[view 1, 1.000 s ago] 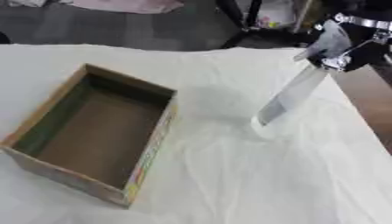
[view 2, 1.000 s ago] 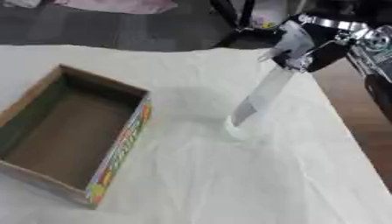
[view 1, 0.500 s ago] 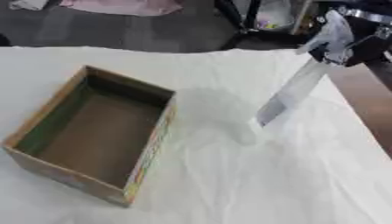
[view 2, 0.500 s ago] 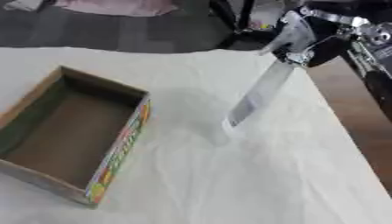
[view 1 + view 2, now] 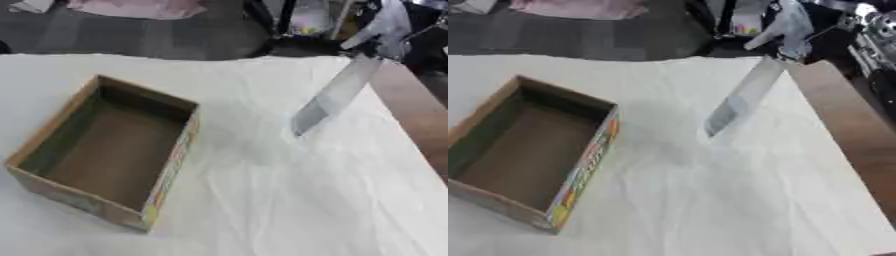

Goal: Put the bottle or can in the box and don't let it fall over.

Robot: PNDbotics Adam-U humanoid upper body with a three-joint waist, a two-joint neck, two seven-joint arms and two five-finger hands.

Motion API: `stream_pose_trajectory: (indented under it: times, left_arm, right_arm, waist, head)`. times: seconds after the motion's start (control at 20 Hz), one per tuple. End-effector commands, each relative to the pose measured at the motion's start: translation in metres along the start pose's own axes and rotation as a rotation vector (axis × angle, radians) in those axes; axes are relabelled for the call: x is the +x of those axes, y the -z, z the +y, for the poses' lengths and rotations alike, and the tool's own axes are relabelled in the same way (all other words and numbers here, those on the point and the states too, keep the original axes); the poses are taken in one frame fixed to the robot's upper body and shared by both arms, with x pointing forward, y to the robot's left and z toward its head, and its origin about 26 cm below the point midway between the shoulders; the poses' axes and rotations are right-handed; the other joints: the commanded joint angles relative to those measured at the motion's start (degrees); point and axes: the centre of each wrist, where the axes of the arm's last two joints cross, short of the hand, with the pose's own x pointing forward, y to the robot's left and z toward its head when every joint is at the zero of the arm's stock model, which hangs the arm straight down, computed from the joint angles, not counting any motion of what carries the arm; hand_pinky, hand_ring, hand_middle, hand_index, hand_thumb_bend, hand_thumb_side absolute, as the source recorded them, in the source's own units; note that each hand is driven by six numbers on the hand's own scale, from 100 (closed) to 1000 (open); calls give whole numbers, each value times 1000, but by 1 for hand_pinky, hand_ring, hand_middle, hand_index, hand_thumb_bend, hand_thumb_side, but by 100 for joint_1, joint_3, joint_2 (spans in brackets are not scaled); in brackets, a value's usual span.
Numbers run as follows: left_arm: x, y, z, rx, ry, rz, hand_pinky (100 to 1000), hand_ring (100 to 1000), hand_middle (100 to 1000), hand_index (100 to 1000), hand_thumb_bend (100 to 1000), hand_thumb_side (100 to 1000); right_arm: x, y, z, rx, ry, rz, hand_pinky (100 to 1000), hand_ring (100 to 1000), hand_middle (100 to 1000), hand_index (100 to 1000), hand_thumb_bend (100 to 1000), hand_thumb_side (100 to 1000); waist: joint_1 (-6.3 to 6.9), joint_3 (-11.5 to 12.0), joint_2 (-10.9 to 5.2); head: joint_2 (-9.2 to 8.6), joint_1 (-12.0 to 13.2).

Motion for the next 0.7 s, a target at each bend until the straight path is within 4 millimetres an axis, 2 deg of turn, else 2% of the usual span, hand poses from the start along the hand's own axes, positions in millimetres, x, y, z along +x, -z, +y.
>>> stream_pose_trajectory:
  times: [0.05, 0.2, 0.25, 0.35, 0.65, 0.7]
  left_arm:
    - [12, 5, 4, -22, 32, -27, 598, 527, 560, 802, 135, 777]
    - [12, 6, 3, -32, 31, -26, 598, 527, 561, 802, 135, 776]
    - [12, 6, 3, -34, 31, -26, 598, 528, 561, 802, 138, 781]
    - [13, 7, 3, -37, 31, -25, 598, 528, 561, 802, 135, 774]
    - [14, 9, 3, -54, 27, -26, 598, 530, 562, 802, 135, 771]
    - [15, 10, 3, -56, 27, -26, 598, 530, 563, 802, 135, 770]
  right_arm:
    - [25, 1, -20, 30, -97, -22, 100, 139, 348, 282, 109, 100]
    - [32, 12, -21, 44, -125, -25, 100, 140, 346, 282, 133, 100]
    - [34, 18, -22, 50, -134, -30, 100, 141, 345, 282, 109, 100]
    - [39, 28, -22, 58, -147, -39, 100, 142, 344, 282, 157, 100]
    - [54, 68, -21, 79, -190, -102, 100, 144, 341, 284, 183, 100]
    - [56, 73, -21, 81, -195, -106, 100, 144, 340, 283, 107, 100]
  waist:
    - [-7, 13, -158]
    - [-41, 48, -195]
    - [-53, 64, -212]
    - [-68, 80, -237]
    - [-160, 212, -360]
    - [-174, 231, -379]
  head:
    - [78, -42]
    - [169, -84]
    - [198, -109]
    - [229, -138]
    - [301, -282]
    - [312, -301]
